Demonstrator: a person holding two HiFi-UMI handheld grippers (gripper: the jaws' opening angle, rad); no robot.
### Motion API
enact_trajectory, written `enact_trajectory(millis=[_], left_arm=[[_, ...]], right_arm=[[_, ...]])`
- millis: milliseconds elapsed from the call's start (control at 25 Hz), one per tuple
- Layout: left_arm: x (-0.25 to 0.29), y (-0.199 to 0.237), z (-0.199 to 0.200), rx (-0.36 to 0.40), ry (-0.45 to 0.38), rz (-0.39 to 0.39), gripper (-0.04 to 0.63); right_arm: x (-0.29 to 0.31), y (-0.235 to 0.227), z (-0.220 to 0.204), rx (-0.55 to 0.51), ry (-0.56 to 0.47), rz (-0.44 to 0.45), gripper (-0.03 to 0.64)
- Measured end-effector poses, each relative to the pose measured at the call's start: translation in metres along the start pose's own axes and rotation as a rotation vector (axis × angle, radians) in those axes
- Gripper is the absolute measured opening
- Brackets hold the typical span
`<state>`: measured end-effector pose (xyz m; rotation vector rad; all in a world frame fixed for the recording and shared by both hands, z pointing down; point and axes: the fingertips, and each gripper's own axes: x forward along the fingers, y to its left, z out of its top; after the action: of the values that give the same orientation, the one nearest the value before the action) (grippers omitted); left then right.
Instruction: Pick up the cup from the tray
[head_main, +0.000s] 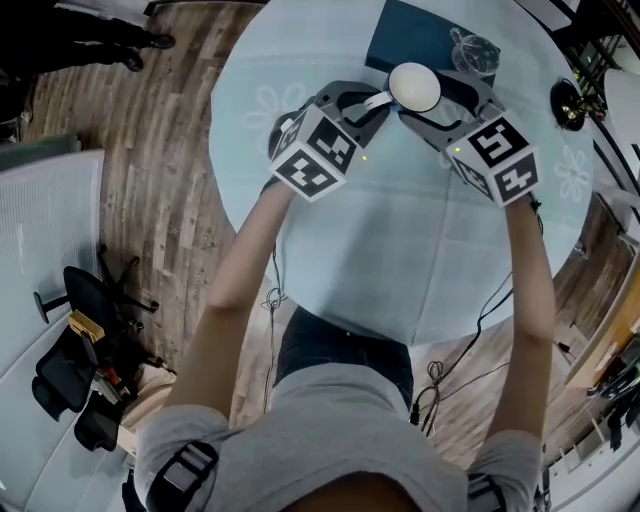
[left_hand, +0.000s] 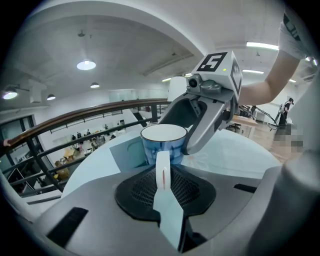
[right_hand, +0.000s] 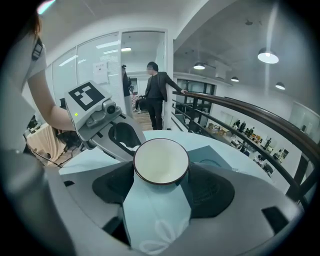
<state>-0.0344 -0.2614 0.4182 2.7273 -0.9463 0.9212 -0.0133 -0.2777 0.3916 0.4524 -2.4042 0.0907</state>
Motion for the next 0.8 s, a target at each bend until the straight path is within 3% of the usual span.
enact_trajectory(millis=[800], left_arm=[[0.032,-0.017,-0.068,-0.008,0.075,-0.015,0.066]], right_arm=[[0.046,0.023,-0.058,0.035,0.057,-0.013,0.296]])
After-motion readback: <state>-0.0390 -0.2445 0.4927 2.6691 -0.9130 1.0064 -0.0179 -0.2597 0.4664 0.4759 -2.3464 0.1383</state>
